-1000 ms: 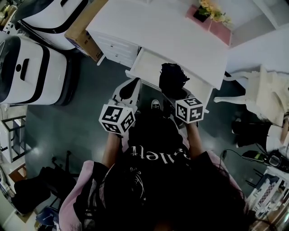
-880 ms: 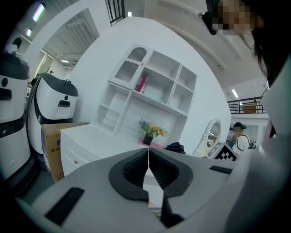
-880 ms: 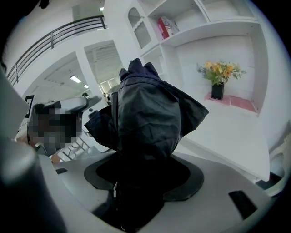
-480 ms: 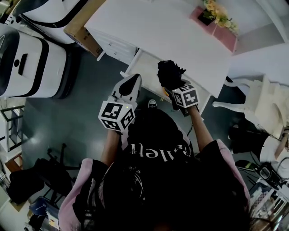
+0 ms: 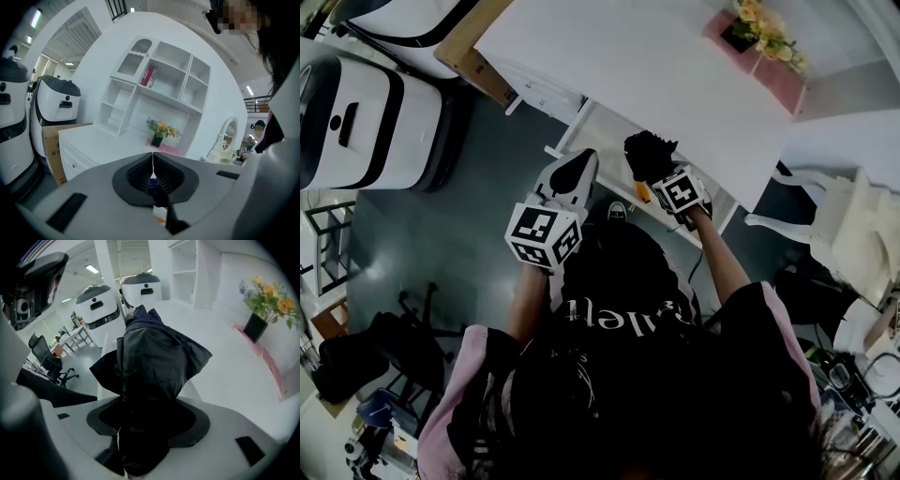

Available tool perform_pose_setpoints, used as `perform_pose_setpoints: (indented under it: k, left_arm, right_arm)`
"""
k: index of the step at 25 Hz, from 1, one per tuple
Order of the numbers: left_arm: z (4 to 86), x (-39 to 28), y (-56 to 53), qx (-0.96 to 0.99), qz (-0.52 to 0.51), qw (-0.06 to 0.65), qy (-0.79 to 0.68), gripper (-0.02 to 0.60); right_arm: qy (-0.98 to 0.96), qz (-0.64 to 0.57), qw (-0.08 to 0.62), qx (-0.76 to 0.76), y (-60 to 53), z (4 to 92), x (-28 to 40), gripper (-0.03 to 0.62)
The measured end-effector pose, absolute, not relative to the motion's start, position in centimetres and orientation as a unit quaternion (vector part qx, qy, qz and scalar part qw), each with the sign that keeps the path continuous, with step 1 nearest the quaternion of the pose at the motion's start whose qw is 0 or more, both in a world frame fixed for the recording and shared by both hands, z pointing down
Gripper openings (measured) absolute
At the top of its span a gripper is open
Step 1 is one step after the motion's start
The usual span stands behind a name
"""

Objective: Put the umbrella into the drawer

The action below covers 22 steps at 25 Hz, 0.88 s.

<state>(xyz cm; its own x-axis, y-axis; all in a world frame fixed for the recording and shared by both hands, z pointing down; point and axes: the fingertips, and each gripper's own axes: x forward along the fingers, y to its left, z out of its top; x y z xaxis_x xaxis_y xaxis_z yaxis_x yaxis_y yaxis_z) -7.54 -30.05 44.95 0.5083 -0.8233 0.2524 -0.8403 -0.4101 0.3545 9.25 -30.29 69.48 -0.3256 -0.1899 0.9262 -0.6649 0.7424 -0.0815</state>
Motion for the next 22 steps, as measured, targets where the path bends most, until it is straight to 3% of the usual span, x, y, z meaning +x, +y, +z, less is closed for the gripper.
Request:
perform_pose_setpoints:
  k: [12,22]
  left_arm:
    - [47.5,-6.8,-31.9,0.832,0.058,0.233,-0.499,0.017]
    - [49.3,-6.2,-31.7,0.836,0.087,0.241,-0.486,0.017]
  right_arm:
    - [-0.745,0.261,0.548,0.275,-30.5,75.9,10.2,0.285]
    - [-0.735,0.269,0.529,0.328,-32.5,78.6,10.4,0.285]
